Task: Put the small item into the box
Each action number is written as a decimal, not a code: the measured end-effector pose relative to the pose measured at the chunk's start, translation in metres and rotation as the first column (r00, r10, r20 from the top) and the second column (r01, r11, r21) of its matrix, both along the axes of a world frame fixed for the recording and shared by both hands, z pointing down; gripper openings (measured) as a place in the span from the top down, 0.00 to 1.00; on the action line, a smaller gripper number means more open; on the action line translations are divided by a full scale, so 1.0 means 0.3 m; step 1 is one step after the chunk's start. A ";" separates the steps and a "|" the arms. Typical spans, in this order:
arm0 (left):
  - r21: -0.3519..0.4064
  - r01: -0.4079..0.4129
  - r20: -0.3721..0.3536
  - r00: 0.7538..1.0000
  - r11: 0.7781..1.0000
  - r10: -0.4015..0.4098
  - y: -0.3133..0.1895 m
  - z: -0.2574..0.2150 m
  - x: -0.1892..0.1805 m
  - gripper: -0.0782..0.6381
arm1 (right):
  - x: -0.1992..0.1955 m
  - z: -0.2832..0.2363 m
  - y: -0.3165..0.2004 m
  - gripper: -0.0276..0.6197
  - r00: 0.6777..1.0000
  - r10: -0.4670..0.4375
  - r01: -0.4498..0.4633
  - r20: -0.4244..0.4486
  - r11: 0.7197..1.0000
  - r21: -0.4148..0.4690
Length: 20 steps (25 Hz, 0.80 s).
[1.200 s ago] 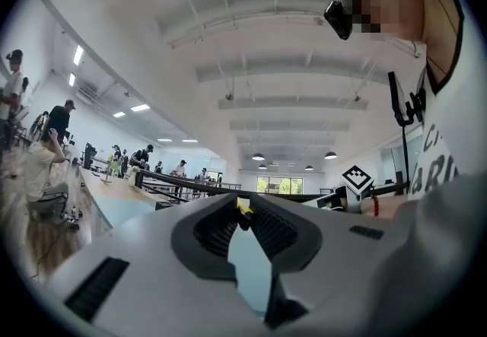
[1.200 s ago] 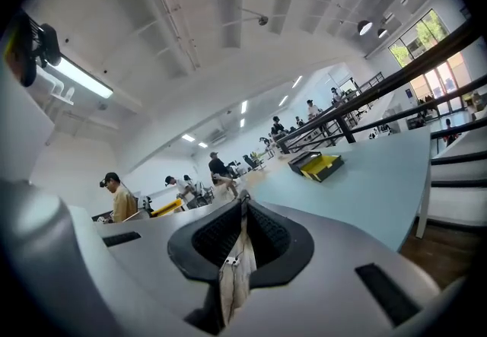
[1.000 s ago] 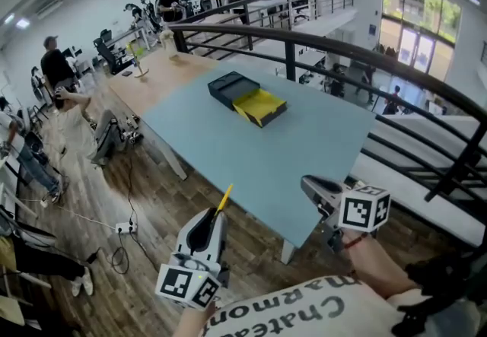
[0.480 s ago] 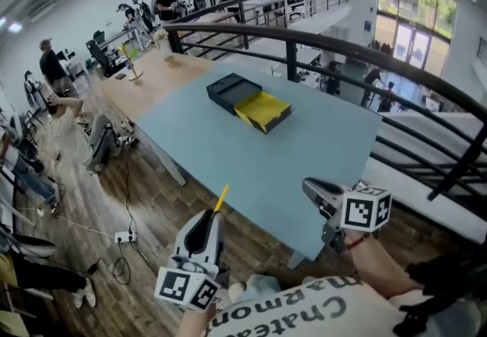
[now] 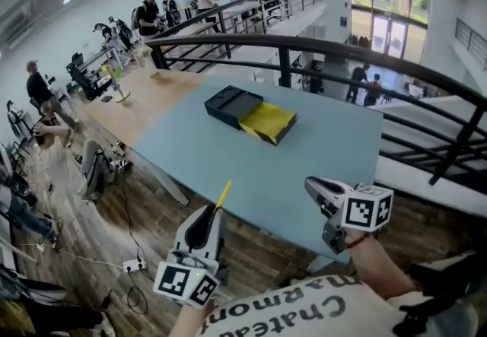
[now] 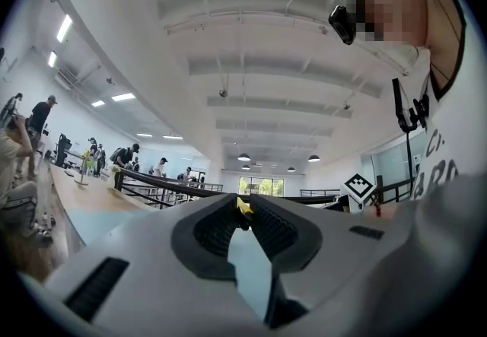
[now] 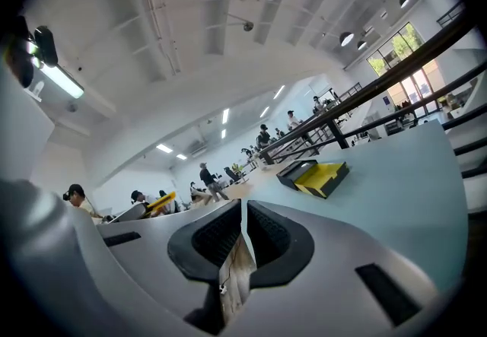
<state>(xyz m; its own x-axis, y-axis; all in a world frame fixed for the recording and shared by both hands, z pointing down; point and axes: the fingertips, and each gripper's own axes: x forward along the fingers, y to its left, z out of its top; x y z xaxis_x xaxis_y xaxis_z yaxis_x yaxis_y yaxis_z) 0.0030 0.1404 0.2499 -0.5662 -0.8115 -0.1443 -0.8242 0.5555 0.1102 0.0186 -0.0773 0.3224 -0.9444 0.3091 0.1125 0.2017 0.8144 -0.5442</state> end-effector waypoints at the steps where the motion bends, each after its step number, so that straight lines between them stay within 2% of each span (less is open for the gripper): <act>1: 0.003 -0.007 0.007 1.000 1.000 0.007 0.021 -0.008 -0.020 0.82 | -0.014 0.002 0.014 0.88 1.000 0.015 -0.015 -0.005 1.000 0.000; 5: 0.025 -0.051 0.002 0.999 0.998 0.051 0.096 -0.023 -0.103 0.82 | -0.066 -0.009 0.059 0.88 0.996 0.089 -0.089 -0.001 0.996 0.010; 8: 0.009 -0.084 0.008 0.996 0.996 0.084 0.145 -0.023 -0.160 0.82 | -0.110 -0.018 0.096 0.88 0.991 0.133 -0.133 0.012 0.991 0.001; 11: -0.002 -0.105 0.012 0.994 0.994 0.105 0.195 -0.004 -0.209 0.82 | -0.151 -0.003 0.153 0.88 0.991 0.133 -0.133 0.012 0.991 0.007; 20: 0.007 -0.126 -0.064 0.990 0.992 0.126 0.241 0.099 -0.360 0.82 | -0.277 0.061 0.242 0.88 0.993 0.110 -0.107 -0.047 0.992 0.063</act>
